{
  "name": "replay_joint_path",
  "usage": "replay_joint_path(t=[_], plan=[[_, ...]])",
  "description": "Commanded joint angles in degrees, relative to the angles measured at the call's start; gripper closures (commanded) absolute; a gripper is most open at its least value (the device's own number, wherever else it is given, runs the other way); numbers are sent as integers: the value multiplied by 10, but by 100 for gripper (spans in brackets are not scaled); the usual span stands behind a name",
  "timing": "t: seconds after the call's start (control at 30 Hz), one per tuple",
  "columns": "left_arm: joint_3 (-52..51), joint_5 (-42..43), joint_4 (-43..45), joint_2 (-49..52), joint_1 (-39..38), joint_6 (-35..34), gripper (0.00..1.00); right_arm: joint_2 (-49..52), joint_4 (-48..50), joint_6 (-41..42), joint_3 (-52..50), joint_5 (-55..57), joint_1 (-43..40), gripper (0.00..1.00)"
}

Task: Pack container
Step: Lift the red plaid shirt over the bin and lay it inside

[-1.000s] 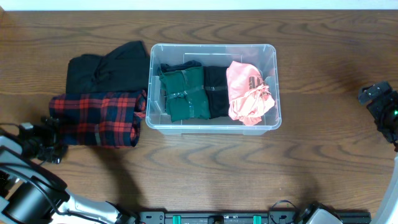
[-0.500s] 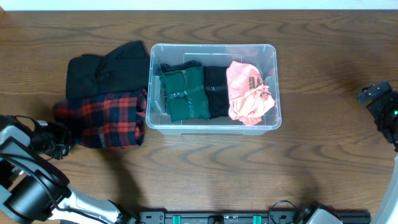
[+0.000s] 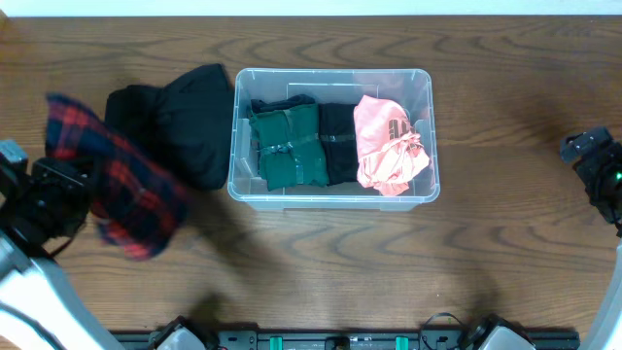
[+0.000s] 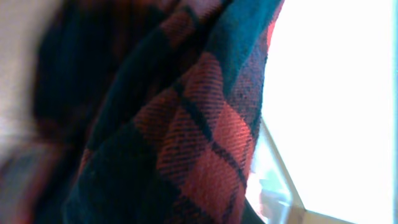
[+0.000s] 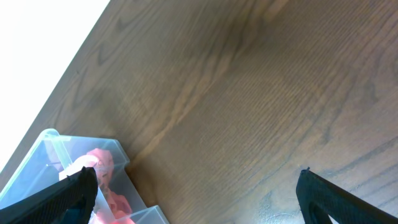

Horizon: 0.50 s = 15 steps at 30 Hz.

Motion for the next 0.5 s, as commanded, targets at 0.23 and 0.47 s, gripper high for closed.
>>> replay_joint_path(t=[0.23,0.47], plan=[[12,5,197,-144,-220,-322,94,2,0,-9,0,-2,-4,1],[9,-185,332,-118,-425,-407,94,2,0,-9,0,-2,-4,1]])
